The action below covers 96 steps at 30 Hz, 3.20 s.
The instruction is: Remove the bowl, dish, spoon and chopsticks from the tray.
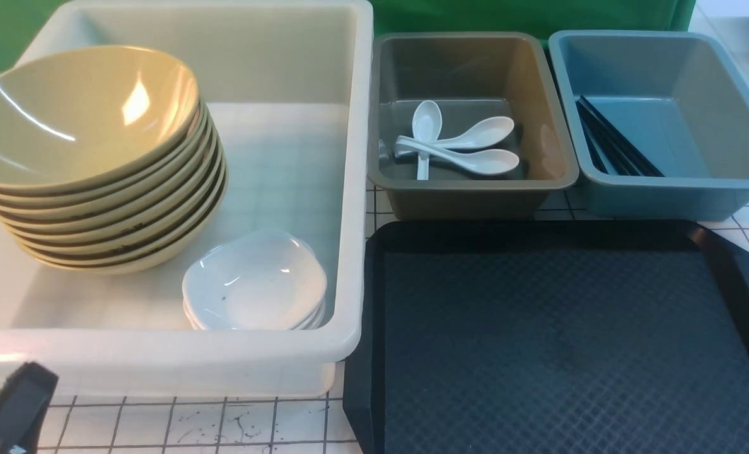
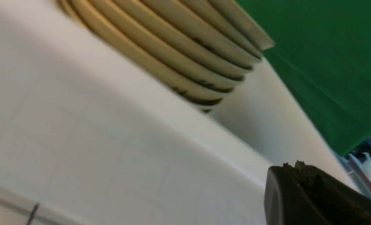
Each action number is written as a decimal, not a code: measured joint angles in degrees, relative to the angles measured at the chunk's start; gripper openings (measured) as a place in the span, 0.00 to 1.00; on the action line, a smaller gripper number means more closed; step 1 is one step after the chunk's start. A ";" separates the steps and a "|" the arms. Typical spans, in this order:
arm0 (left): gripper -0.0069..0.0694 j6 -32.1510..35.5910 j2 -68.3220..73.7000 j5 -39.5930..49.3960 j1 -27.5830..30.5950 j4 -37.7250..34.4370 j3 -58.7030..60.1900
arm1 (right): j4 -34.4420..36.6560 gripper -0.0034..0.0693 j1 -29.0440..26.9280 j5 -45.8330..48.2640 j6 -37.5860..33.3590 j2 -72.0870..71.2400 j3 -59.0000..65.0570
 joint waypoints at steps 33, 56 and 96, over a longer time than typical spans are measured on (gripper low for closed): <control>0.09 -0.51 -0.19 8.02 2.74 -0.62 0.12 | 0.00 0.11 0.00 0.00 0.00 -0.05 0.00; 0.09 -0.72 -0.19 8.04 2.74 -0.62 0.08 | 0.00 0.13 0.00 -0.02 0.00 -0.05 0.00; 0.09 -0.72 -0.19 8.08 2.74 -0.62 0.08 | 0.00 0.19 0.00 -0.02 0.00 -0.05 0.00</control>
